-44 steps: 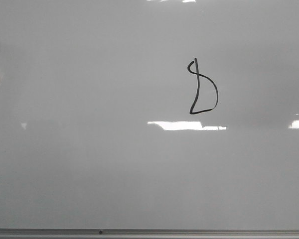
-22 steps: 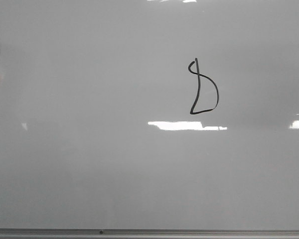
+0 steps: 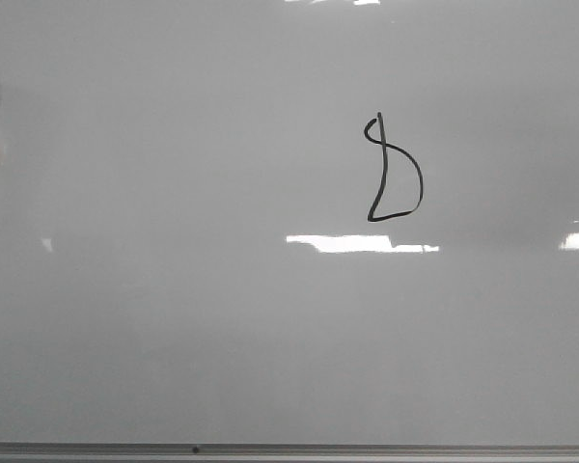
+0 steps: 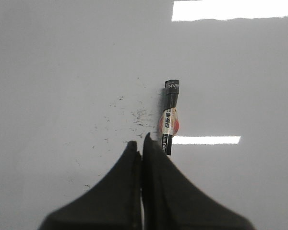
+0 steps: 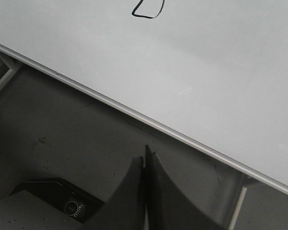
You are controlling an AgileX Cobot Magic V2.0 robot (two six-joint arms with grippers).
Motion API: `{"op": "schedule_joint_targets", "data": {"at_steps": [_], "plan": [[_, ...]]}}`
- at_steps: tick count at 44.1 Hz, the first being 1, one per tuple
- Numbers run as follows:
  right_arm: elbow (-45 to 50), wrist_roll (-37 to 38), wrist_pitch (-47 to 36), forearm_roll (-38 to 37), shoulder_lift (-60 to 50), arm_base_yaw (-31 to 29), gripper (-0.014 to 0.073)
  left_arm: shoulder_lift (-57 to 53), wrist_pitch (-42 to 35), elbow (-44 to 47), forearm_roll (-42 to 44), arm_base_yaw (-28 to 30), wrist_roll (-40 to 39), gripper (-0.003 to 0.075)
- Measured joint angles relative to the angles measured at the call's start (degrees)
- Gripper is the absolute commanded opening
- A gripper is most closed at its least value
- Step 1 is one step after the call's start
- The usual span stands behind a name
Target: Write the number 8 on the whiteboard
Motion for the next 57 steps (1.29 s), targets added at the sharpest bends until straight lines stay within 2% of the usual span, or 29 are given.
{"op": "schedule_joint_targets", "data": {"at_steps": [17,22,29,38,48,57], "plan": [[2.3,0.0,-2.23,-0.11,-2.44,-1.38,-0.0118,0.0,0.0,0.0,0.0,0.0,0.0,-0.0019],[8.5,0.0,-10.45,-0.46,-7.85,-5.61,-0.0118,0.0,0.0,0.0,0.0,0.0,0.0,-0.0019],[20.42,0.0,-27.32,-0.46,-16.94,-12.31,-0.0118,0.0,0.0,0.0,0.0,0.0,0.0,-0.0019],[36.11,0.0,-44.7,-0.46,-26.5,-16.86,-0.0118,0.0,0.0,0.0,0.0,0.0,0.0,-0.0019],[47.72,0.0,-57.39,-0.46,-29.35,-17.29,-0.0118,0.0,0.0,0.0,0.0,0.0,0.0,-0.0019],[48.74,0.0,-60.92,-0.46,-29.35,-17.29,-0.0118,0.0,0.0,0.0,0.0,0.0,0.0,-0.0019]]}}
